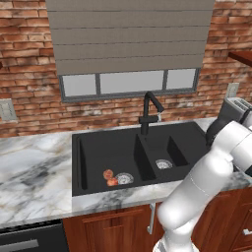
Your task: There is a mixed pile of frozen fruits and vegetables on the counter. Locate all the frozen vegetables and place the items in a bowl on the counter. Take all the frozen fruits and defrost them in a running sink.
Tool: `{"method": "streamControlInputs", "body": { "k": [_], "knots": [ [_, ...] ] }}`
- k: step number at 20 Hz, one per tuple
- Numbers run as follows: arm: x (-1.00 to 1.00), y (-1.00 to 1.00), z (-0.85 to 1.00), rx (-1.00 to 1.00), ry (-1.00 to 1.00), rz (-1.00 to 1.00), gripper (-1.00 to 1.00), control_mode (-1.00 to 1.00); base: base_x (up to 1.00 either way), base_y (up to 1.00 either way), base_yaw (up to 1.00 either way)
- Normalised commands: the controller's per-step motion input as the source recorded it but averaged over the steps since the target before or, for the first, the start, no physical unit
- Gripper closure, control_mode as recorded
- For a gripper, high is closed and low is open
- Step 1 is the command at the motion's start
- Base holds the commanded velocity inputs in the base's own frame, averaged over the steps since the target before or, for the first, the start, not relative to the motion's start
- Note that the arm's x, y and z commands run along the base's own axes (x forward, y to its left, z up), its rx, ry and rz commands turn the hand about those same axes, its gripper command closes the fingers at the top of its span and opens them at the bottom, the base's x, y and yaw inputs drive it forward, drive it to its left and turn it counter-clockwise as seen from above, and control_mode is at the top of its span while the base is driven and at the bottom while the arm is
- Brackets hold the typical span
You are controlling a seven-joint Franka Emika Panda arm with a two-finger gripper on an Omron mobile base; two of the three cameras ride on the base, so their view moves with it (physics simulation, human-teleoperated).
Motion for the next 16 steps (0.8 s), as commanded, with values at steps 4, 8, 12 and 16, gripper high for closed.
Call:
{"method": "streamControlInputs", "body": {
  "k": [4,8,12,16],
  "knots": [
    [0.14,-0.04,-0.21,0.00,0.00,0.00,1.00,-1.00,0.00,0.00,0.00],
    [0.10,-0.03,-0.14,0.01,0.00,0.00,1.00,-1.00,0.00,0.00,0.00],
    [0.02,0.00,-0.08,0.03,0.00,0.00,1.00,-1.00,0.00,0.00,0.00],
    [0.06,0.00,-0.18,0.01,0.00,0.00,-1.00,-1.00,0.00,0.00,0.00]
  ]
}}
